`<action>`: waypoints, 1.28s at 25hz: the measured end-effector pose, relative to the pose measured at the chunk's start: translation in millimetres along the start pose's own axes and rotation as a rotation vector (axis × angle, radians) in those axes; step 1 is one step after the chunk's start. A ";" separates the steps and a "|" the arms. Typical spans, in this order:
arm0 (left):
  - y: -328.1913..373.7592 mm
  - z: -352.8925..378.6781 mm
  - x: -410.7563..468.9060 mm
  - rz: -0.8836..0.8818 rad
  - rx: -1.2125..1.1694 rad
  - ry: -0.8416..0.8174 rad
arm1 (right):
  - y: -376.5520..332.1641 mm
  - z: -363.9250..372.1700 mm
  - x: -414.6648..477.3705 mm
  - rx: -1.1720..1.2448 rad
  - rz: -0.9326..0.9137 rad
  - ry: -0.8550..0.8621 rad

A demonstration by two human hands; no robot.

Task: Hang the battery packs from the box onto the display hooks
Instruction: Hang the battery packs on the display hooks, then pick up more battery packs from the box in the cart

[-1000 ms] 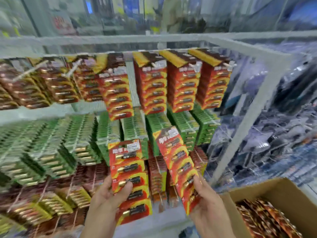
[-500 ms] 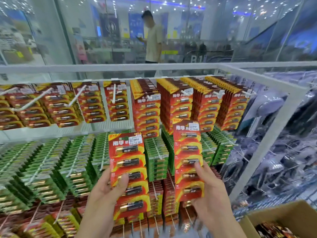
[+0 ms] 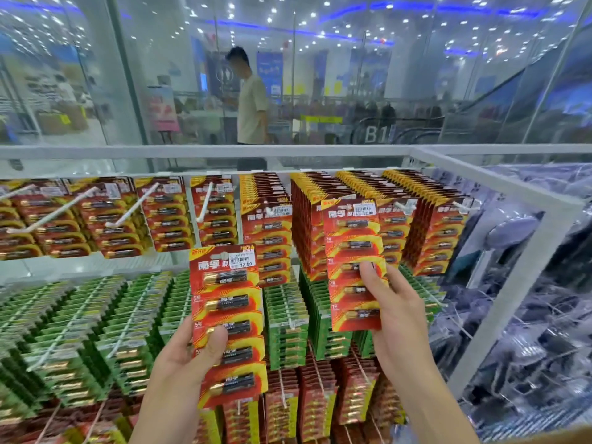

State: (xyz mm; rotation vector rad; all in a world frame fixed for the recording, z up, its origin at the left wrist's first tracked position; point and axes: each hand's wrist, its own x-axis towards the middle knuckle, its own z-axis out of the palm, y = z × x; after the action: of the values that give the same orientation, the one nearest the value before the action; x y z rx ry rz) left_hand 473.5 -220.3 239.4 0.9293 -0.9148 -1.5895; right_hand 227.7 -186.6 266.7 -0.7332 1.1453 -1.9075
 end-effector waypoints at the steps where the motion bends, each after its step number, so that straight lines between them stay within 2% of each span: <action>1: -1.0 -0.5 1.7 0.008 0.001 -0.004 | 1.8 -0.3 3.7 -0.002 0.004 0.004; 11: 7.9 0.7 3.1 0.083 0.052 0.054 | 21.9 6.9 42.1 -0.022 0.070 0.050; 18: 30.3 -3.2 14.3 0.168 0.072 0.066 | 31.8 15.9 51.3 -0.016 0.093 0.019; 25: 30.5 -8.0 31.1 0.178 0.077 0.064 | 30.4 13.8 51.1 -0.024 0.069 -0.002; 32: 33.8 -3.4 96.1 0.148 0.204 0.103 | 37.9 10.2 58.1 -0.082 0.077 0.000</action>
State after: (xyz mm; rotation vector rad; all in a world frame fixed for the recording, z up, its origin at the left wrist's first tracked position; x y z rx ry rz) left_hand 473.7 -320.7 257.2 1.0495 -1.0617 -1.3288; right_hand 217.1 -251.2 241.8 -0.7236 1.2405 -1.8052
